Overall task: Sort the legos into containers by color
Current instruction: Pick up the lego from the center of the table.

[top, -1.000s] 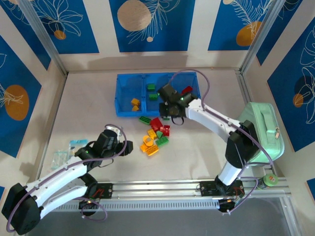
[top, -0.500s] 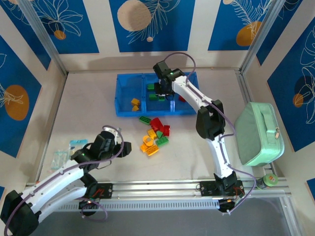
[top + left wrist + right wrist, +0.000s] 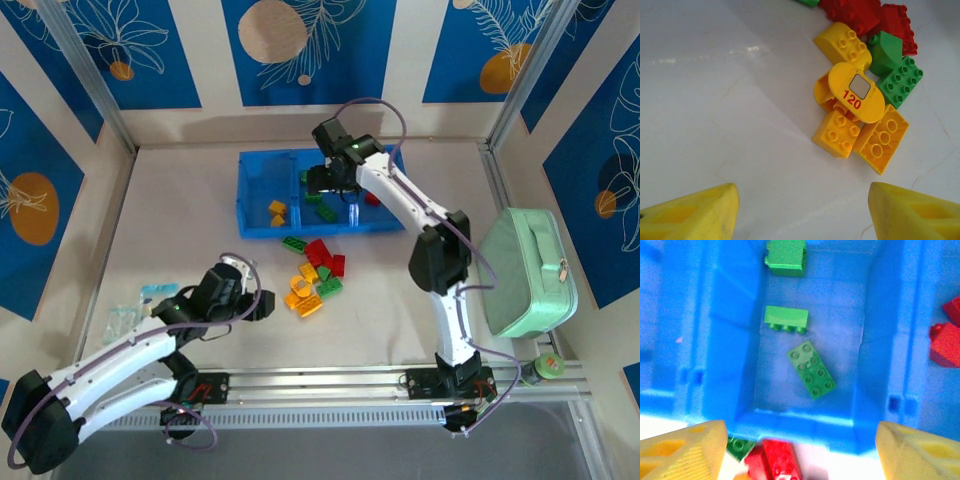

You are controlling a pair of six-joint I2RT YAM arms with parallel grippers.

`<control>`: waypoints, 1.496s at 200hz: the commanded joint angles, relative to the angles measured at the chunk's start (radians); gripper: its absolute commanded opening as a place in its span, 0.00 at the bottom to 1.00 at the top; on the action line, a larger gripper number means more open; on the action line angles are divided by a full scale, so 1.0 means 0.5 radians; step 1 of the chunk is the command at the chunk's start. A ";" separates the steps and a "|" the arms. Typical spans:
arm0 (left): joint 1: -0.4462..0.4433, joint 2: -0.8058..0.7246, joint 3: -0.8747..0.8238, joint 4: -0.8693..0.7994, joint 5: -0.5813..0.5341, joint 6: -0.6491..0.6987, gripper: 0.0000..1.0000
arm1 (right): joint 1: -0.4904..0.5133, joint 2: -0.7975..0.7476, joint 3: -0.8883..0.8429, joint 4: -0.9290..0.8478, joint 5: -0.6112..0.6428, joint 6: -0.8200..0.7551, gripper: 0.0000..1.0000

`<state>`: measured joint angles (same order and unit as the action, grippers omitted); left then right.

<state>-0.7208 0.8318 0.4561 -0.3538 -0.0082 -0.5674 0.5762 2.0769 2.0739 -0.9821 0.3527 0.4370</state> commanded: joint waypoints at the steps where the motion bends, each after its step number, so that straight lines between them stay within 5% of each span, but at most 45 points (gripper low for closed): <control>1: -0.016 0.090 0.125 0.053 -0.059 -0.022 0.70 | 0.052 -0.376 -0.297 0.200 0.015 0.013 0.78; 78: -0.019 0.759 0.500 0.130 0.065 0.121 0.68 | 0.064 -1.156 -1.518 0.612 -0.060 0.223 0.76; 131: -0.111 1.015 0.539 0.224 0.125 0.070 0.67 | 0.062 -1.380 -2.139 0.833 -0.174 0.439 0.74; 299: -0.206 1.615 0.965 0.042 -0.106 -0.044 0.68 | -0.103 -1.881 -2.615 0.857 -0.181 0.546 0.73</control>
<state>-0.8116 1.6104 0.8974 -0.2783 -0.0185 -0.5713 0.5293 1.1496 0.7853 -0.5610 0.2832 0.6899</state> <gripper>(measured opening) 0.679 0.729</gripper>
